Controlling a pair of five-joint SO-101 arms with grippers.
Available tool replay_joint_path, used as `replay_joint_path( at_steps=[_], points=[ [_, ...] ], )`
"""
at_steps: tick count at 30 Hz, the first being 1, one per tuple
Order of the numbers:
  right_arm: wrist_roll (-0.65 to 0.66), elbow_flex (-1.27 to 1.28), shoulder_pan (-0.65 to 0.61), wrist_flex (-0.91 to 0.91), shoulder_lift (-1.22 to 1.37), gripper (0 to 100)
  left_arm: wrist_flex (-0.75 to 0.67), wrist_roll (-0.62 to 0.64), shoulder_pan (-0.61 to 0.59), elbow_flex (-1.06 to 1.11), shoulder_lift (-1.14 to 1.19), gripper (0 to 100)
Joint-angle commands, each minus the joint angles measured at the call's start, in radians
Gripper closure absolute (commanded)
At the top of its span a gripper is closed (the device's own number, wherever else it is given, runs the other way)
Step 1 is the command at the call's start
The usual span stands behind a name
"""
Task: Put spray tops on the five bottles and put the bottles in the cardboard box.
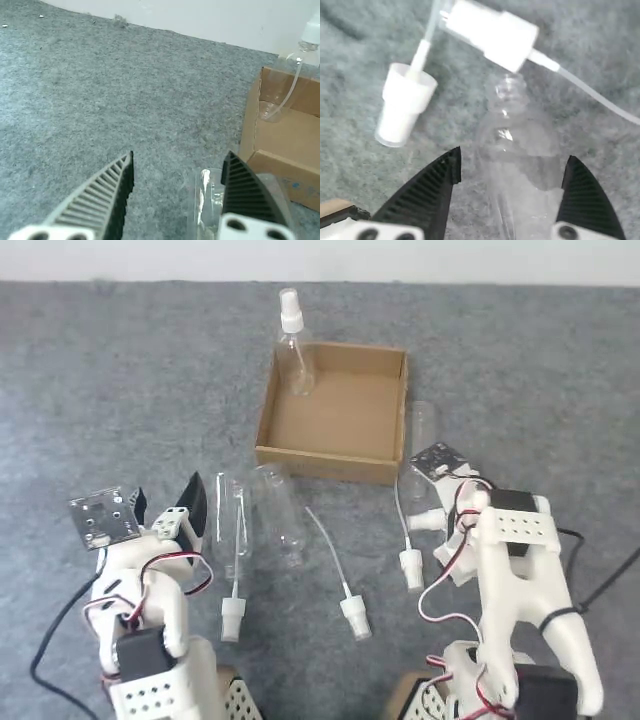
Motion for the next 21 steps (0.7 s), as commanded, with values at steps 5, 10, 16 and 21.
replay_joint_path(
  at_steps=[5,10,16,21],
  points=[
    [-0.005,-0.057,-0.019,-0.002,0.001,71.9,0.008,-0.012,-0.006,-0.008,0.011,73],
    [0.008,-0.054,-0.018,-0.024,0.001,72.0,0.008,-0.012,-0.006,-0.008,0.011,73],
    [0.068,-0.049,-0.018,-0.030,0.001,72.1,0.008,-0.012,-0.006,-0.008,0.011,73],
    [0.068,-0.048,-0.018,-0.030,0.001,72.1,0.008,-0.012,-0.006,-0.008,0.011,73]
  ],
)
